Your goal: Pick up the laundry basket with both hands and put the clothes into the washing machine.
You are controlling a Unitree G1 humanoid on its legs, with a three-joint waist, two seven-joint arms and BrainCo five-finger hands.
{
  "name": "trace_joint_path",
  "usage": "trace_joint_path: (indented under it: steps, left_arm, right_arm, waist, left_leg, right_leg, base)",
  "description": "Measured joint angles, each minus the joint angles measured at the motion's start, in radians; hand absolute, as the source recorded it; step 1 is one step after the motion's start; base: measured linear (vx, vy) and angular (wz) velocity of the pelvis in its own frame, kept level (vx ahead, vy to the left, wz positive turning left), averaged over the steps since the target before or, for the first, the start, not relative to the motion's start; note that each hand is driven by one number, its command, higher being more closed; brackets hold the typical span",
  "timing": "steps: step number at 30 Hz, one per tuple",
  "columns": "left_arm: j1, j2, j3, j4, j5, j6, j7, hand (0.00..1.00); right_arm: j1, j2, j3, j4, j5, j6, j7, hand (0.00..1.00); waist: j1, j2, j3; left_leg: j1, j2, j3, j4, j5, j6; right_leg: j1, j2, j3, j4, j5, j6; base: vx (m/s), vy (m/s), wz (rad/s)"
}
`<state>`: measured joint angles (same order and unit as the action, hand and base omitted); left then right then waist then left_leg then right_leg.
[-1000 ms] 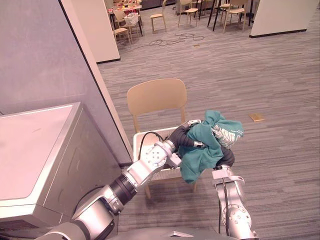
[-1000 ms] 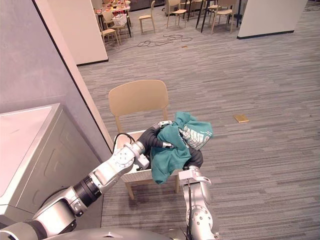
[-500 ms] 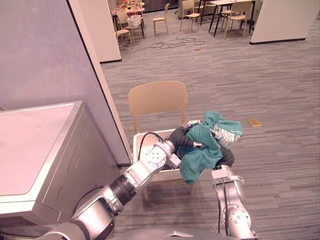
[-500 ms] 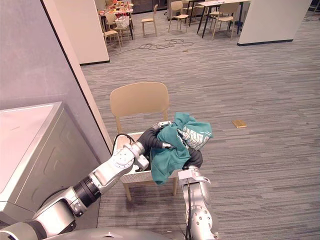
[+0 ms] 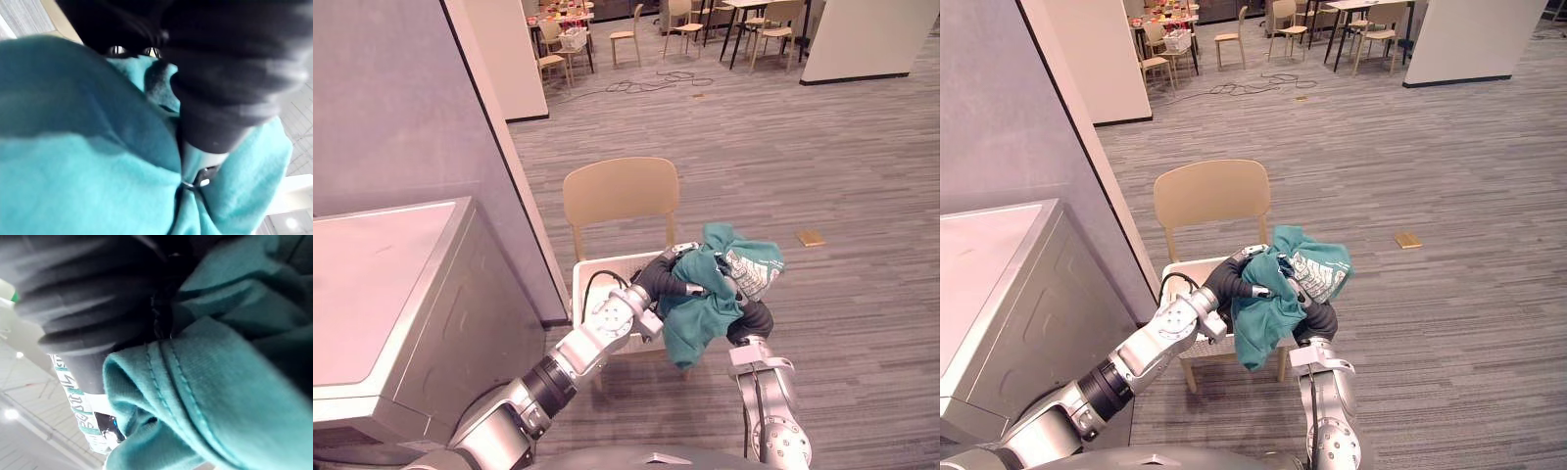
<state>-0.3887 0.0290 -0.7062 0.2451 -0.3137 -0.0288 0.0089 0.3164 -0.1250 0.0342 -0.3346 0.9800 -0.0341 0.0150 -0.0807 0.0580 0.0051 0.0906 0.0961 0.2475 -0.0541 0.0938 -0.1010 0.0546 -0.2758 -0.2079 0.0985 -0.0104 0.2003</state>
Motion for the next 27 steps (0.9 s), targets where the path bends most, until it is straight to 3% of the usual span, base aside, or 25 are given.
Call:
trace_joint_path:
  steps: [10,16,22,27]
  left_arm:
    - [0.006,-0.001,0.012,0.000,-0.069,0.030,-0.012,1.00]
    - [0.032,-0.009,0.042,0.006,-0.236,0.039,0.013,1.00]
    - [0.047,-0.011,0.108,0.053,-0.408,0.040,0.053,1.00]
    - [0.070,-0.009,0.158,0.059,-0.472,0.039,0.073,1.00]
  right_arm:
    - [0.033,0.017,-0.009,0.000,0.002,0.001,0.030,0.00]
    - [0.039,0.018,-0.007,0.001,0.005,0.001,0.041,0.00]
    - [0.065,0.017,-0.003,0.057,0.016,0.002,0.040,0.00]
    - [0.072,0.017,0.015,0.060,0.037,0.011,0.041,0.00]
  waist:
    - [-0.001,-0.002,0.001]
    - [0.003,-0.011,0.001]
    - [0.007,-0.041,-0.011]
    - [0.011,-0.058,-0.006]
  left_leg:
    - [-0.001,0.001,0.011,-0.004,0.000,0.000]
    - [0.000,0.001,0.019,-0.008,0.000,0.000]
    - [0.003,0.001,0.034,-0.019,0.001,0.000]
    - [0.008,0.001,0.038,-0.021,0.000,0.000]
  right_leg:
    - [-0.010,0.002,0.008,0.000,0.001,0.000]
    - [-0.018,0.003,0.016,0.001,0.002,-0.001]
    - [-0.025,0.008,0.033,-0.002,0.008,-0.001]
    - [-0.025,0.008,0.035,-0.005,0.008,-0.001]
  base:
    - [-0.01,0.002,-0.02]
    - [-0.01,0.002,-0.03]
    - [0.00,0.004,-0.07]
    - [-0.01,0.001,-0.01]
